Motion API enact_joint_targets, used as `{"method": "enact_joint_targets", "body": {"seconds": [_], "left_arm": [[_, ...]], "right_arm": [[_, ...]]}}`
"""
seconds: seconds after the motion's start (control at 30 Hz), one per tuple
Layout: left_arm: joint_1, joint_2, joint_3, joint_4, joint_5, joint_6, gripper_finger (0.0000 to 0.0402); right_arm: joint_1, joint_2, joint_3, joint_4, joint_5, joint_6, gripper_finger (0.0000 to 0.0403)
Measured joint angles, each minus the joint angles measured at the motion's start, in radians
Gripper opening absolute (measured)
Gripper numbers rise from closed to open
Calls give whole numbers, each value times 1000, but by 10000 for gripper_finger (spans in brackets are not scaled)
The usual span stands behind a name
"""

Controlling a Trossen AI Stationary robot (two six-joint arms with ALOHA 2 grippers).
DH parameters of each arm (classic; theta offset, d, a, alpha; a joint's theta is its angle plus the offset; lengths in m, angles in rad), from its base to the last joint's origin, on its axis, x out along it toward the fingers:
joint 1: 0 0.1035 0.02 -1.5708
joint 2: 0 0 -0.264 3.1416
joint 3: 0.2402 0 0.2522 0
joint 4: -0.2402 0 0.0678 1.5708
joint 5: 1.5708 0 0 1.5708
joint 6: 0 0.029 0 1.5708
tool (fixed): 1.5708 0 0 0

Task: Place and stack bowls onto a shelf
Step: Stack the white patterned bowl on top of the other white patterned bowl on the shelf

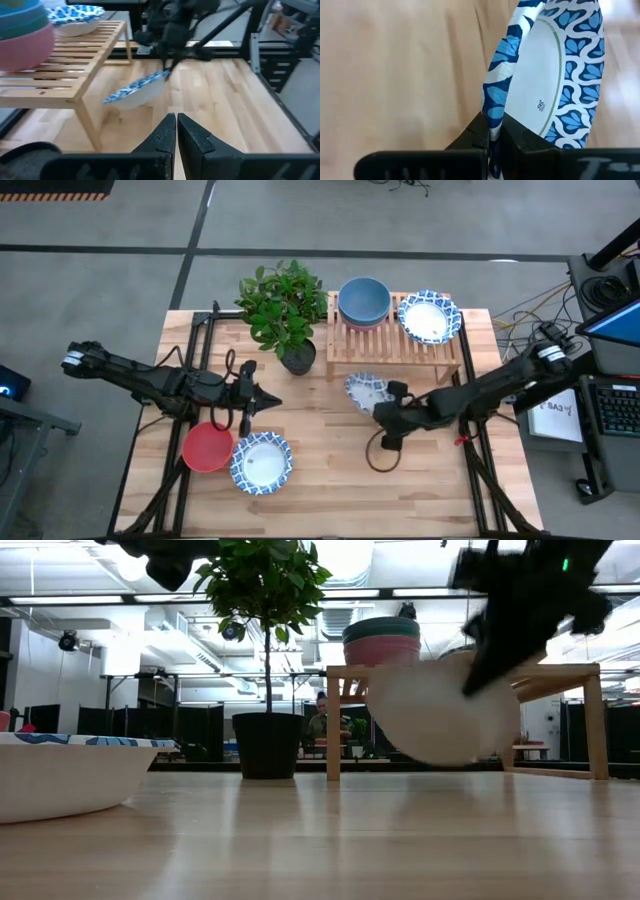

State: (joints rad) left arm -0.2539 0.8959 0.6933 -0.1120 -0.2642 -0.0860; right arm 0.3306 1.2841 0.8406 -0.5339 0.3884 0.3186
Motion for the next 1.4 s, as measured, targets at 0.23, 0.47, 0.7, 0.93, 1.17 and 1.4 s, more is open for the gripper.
{"method": "enact_joint_targets", "body": {"seconds": [0.23, 0.47, 0.7, 0.93, 1.17, 1.4], "left_arm": [[0, 0, 0, 0, -26, 5, 0], [0, 0, 0, 0, -26, 5, 0], [0, 0, 0, 0, -26, 4, 0], [0, 0, 0, 0, -26, 3, 0], [0, 0, 0, 0, -26, 3, 0], [0, 0, 0, -1, -26, 3, 0]], "right_arm": [[37, -146, 0, 174, 28, -80, 9], [38, -250, 1, 349, 115, -306, 9], [38, -308, 85, 338, 378, -536, 9], [10, -282, 313, -20, 776, -621, 9], [-114, -238, 480, -513, 736, -334, 9], [-262, -206, 505, -807, 543, -107, 9]]}}
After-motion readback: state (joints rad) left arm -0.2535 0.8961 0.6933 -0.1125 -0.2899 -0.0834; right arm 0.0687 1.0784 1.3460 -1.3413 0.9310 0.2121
